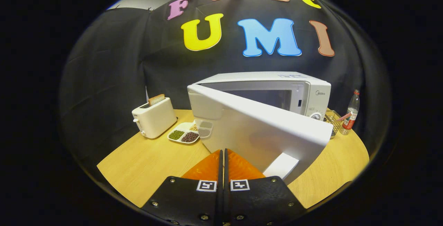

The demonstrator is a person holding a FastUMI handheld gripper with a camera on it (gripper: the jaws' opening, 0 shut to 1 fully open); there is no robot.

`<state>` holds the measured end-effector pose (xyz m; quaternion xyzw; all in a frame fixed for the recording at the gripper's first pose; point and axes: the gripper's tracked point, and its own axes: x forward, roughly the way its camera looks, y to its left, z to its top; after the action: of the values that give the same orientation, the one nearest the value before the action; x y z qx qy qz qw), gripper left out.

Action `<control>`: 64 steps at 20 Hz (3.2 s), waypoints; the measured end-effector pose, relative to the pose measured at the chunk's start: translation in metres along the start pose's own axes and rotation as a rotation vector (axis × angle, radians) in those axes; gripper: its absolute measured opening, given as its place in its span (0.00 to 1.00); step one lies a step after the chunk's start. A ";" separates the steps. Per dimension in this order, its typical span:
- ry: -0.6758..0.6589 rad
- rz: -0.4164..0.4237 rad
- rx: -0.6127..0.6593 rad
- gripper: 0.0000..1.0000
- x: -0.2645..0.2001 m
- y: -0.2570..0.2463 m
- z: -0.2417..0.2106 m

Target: Open the microwave, put the food inside, and close the microwave door.

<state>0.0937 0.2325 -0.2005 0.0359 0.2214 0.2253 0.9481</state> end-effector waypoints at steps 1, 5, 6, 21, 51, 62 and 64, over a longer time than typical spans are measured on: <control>-0.006 -0.014 0.004 0.00 0.003 -0.007 0.002; -0.018 -0.062 0.036 0.00 0.018 -0.031 0.011; -0.020 -0.074 0.043 0.00 0.023 -0.038 0.014; -0.062 -0.198 0.069 0.00 0.084 -0.108 0.048; -0.166 -0.209 0.002 0.02 0.045 -0.101 0.087; -0.245 -0.237 -0.013 0.01 -0.082 -0.079 0.080; -0.260 -0.243 -0.005 0.01 -0.102 -0.075 0.078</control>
<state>0.0763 0.1227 -0.1017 0.0355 0.0992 0.1029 0.9891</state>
